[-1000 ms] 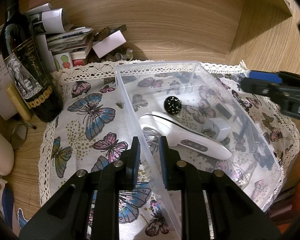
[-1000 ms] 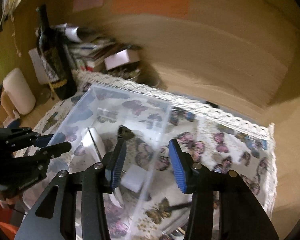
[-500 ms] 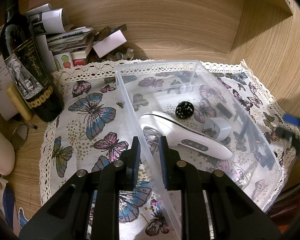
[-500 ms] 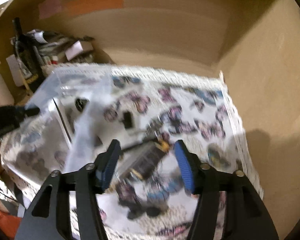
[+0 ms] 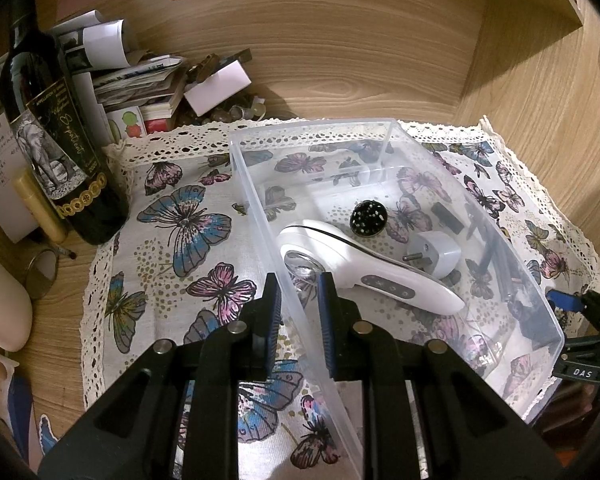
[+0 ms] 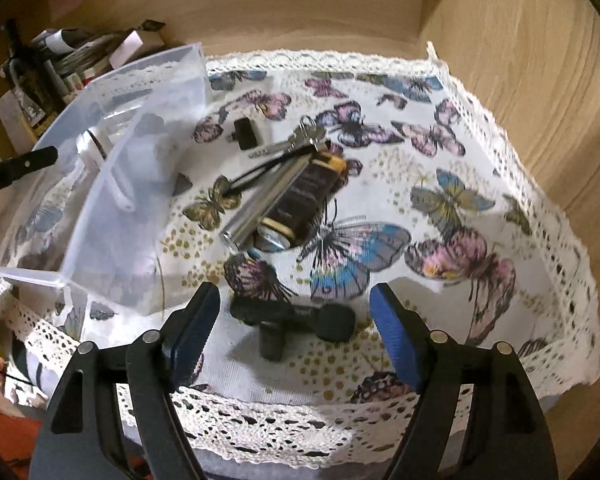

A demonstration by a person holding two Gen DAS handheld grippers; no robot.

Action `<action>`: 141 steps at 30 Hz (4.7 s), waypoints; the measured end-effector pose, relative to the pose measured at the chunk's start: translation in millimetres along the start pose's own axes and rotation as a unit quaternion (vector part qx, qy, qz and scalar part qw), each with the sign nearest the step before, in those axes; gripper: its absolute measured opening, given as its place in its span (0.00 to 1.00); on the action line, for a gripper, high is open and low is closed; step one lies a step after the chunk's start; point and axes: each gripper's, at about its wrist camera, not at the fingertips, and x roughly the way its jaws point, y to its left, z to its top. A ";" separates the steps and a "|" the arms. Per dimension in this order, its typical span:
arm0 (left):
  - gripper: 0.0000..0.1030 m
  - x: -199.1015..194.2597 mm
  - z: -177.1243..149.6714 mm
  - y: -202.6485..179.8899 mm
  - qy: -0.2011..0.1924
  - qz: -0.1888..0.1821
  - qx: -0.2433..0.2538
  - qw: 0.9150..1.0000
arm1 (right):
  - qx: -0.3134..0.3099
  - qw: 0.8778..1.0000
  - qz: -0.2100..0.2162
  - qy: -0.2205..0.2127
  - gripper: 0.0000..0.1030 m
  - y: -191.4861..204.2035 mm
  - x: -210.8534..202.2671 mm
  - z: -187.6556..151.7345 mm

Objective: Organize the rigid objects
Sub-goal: 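Grasp the black handle-shaped object with the right gripper, then lower the black object into the box and open the right gripper, then move the right gripper to the black-and-gold bottle and grasp it, then carry the black-and-gold bottle into the box and open the right gripper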

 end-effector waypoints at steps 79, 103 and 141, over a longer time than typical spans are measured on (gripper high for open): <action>0.18 -1.3 0.9 -1.4 -0.003 -0.004 -0.003 1.000 | -0.193 0.975 0.089 -0.071 0.60 120.5 -2.7 138.6; 0.18 -1.1 1.1 -1.3 -0.003 -0.004 -0.004 1.000 | -0.057 0.998 -0.038 -0.015 0.64 -4.2 10.8 78.3; 0.18 -0.9 0.9 0.5 -0.005 -0.004 -0.002 1.000 | -0.084 0.986 0.019 -0.141 0.21 30.7 -44.2 107.1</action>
